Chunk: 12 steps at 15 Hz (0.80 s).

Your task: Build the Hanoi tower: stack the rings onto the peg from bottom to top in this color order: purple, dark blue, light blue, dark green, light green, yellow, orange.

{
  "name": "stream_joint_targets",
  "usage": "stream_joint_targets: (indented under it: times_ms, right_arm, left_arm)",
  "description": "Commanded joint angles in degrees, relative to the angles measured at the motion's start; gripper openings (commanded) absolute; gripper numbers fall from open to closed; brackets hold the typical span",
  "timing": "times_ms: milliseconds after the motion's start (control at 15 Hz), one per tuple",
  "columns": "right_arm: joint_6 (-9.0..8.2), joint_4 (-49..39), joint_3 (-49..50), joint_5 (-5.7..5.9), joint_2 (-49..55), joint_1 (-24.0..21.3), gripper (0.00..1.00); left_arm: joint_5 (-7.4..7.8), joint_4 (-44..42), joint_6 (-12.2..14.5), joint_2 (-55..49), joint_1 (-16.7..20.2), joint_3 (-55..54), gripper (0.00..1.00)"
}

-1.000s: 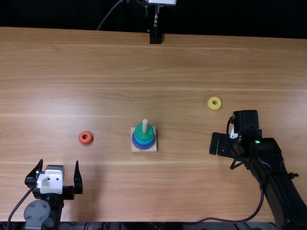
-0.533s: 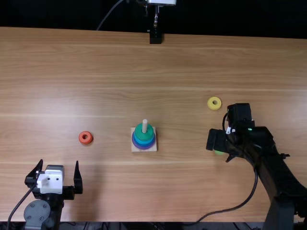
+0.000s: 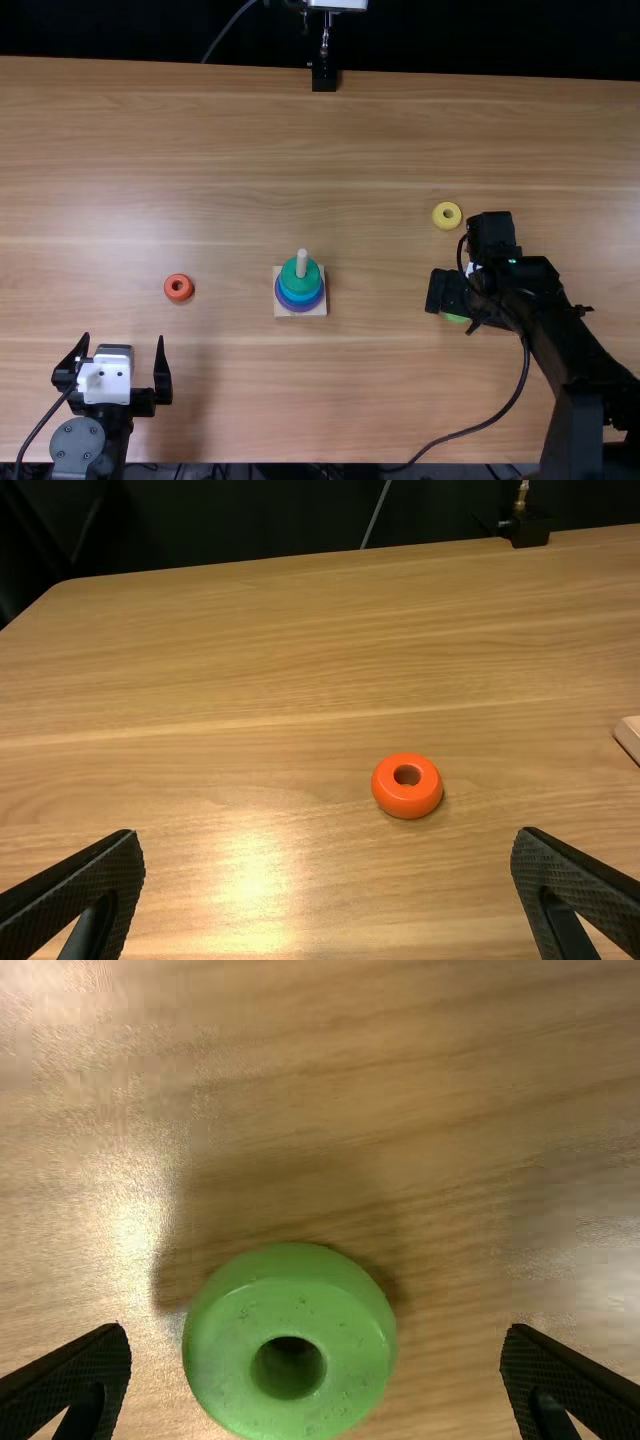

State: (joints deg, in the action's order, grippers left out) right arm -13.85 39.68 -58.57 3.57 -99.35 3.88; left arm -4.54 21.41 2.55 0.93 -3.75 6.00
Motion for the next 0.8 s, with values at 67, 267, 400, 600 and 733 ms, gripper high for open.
stream_joint_targets:
  times_ms: [67,267,400,600,733]
  right_arm:
    - [-0.29,0.0,-1.4,-0.3,-1.2,1.1,1.0]
    - [-0.39,0.0,-1.4,-0.2,-2.3,1.2,1.0]
    - [-0.81,-0.1,-1.3,-0.2,-2.3,1.1,1.0]
    - [-1.02,-0.7,-1.0,-0.2,-2.3,1.1,0.77]
    - [-1.24,-3.2,-0.8,-0.09,-2.3,1.1,0.47]
  left_arm:
    - [-0.53,4.4,-0.4,-0.9,0.0,-6.0,1.0]
    - [-0.53,4.4,-0.4,-0.9,0.0,-6.0,1.0]
    - [-0.53,4.4,-0.4,-0.9,0.0,-6.0,1.0]
    - [-0.53,4.4,-0.4,-0.9,0.0,-6.0,1.0]
    - [-0.53,4.4,-0.4,-0.9,0.0,-6.0,1.0]
